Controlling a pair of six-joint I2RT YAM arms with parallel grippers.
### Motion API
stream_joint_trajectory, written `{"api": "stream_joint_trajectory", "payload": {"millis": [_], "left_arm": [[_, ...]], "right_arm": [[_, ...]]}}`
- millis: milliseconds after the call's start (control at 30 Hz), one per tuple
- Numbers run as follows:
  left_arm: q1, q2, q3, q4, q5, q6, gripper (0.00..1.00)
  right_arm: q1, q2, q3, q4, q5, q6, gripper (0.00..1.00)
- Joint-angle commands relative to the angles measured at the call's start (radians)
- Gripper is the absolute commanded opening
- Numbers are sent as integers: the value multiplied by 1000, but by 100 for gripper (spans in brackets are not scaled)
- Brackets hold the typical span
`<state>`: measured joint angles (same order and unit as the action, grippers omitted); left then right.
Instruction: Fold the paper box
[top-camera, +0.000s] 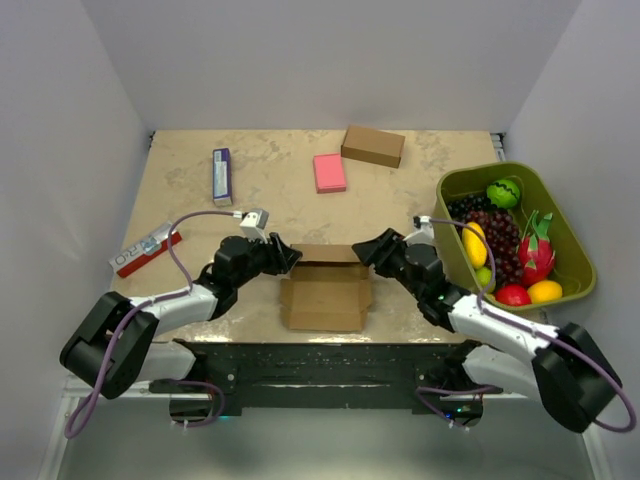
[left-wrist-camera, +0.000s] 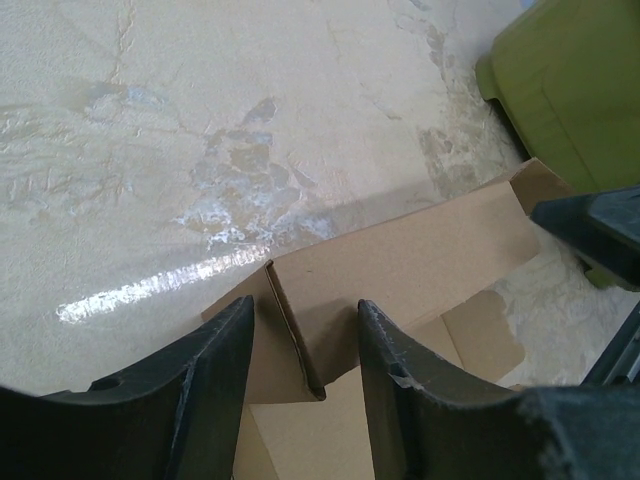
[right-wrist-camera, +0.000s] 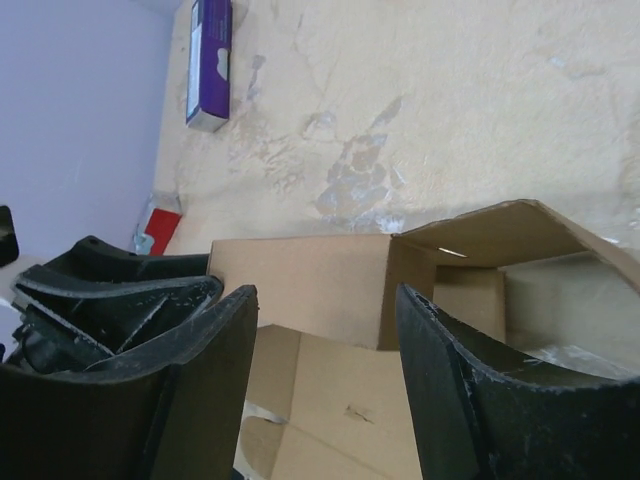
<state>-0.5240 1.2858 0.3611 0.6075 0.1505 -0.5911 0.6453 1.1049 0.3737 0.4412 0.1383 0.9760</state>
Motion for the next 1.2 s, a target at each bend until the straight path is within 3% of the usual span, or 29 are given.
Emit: {"api": "stream_joint_trajectory", "payload": {"millis": [0,167,400,667,967,1167], "left_arm": [[1,-3,18,11,-19,13,50],[1,4,21,23,-16,10,49],[1,10,19,20,-8,14,49],[2,15,30,6,-9,27,49],[1,30,36,3,-8,31,49],[1,35,38,3,-9,33,49]], "right_arm": [[1,-132,19,-235,86,-122,60],[1,-178,-18,-311,113,-137,45],[1,48,42,-263,92,-160,26],[1,162,74,-184,136,-207,24],[1,213,48,13,11,-310,17],[8,182,30,34,-3,-330,14]]}}
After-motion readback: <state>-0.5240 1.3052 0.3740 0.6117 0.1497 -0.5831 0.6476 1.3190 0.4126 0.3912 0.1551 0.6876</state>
